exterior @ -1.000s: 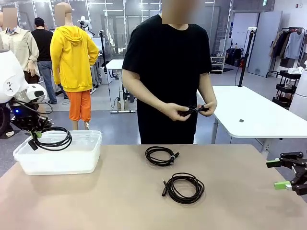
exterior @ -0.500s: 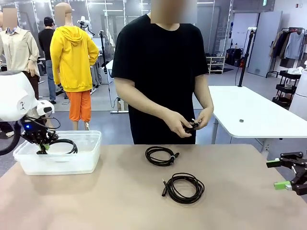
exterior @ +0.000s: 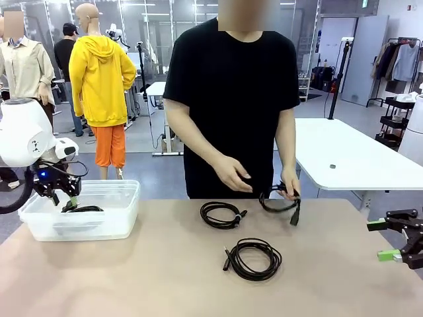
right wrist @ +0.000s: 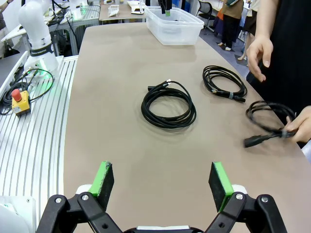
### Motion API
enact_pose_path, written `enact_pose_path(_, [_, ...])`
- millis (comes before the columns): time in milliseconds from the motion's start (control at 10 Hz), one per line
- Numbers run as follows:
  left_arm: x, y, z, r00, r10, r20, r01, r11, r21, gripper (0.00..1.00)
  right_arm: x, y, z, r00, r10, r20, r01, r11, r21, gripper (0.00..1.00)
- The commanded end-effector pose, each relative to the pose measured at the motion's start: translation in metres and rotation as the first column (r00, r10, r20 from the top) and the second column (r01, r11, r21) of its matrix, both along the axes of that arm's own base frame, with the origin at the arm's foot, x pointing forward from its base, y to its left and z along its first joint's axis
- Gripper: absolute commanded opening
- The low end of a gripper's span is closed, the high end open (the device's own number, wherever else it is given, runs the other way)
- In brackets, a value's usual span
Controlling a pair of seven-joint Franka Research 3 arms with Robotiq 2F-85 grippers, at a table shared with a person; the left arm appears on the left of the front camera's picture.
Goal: Organize and store the cables.
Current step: Place the Power Cable into the Organizing box.
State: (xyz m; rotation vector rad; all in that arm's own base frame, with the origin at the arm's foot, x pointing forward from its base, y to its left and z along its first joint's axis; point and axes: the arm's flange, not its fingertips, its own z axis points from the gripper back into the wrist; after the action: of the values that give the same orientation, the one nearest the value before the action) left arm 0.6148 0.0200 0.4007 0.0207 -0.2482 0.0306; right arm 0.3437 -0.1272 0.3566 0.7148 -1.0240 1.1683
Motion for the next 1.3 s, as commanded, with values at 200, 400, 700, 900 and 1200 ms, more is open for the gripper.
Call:
enact_pose_path(200, [-0.016, -0.006, 0.019, 0.999, 0.042, 0.016, -0.042, 0.999, -0.007, 0.93, -0.002, 0.0, 0.002, 1.0, 0.009, -0.01, -0.009, 1.0, -0.006, 1.0])
enact_pose_path(400, [-0.004, -0.001, 0.017, 0.999, 0.025, 0.023, -0.025, 1.0, -0.008, 0.93, -0.002, 0.0, 0.002, 1.0, 0.009, -0.01, -0.009, 1.0, -0.006, 1.0])
enact_pose_path(700, [-0.004, -0.001, 0.017, 0.999, 0.025, 0.023, -0.025, 1.0, -0.008, 0.93, -0.002, 0.0, 0.002, 1.0, 0.009, -0.01, -0.009, 1.0, -0.006, 1.0])
enact_pose_path(900, [-0.004, -0.001, 0.017, 0.999, 0.025, 0.023, -0.025, 1.0, -0.008, 0.93, -0.002, 0.0, 0.002, 1.0, 0.009, -0.01, -0.009, 1.0, -0.006, 1.0])
enact_pose_path(1200, [-0.009, -0.002, 0.014, 0.999, 0.031, 0.016, -0.031, 0.999, -0.009, 0.92, -0.002, 0.0, 0.002, 1.0, 0.009, -0.01, -0.009, 1.0, -0.006, 1.0])
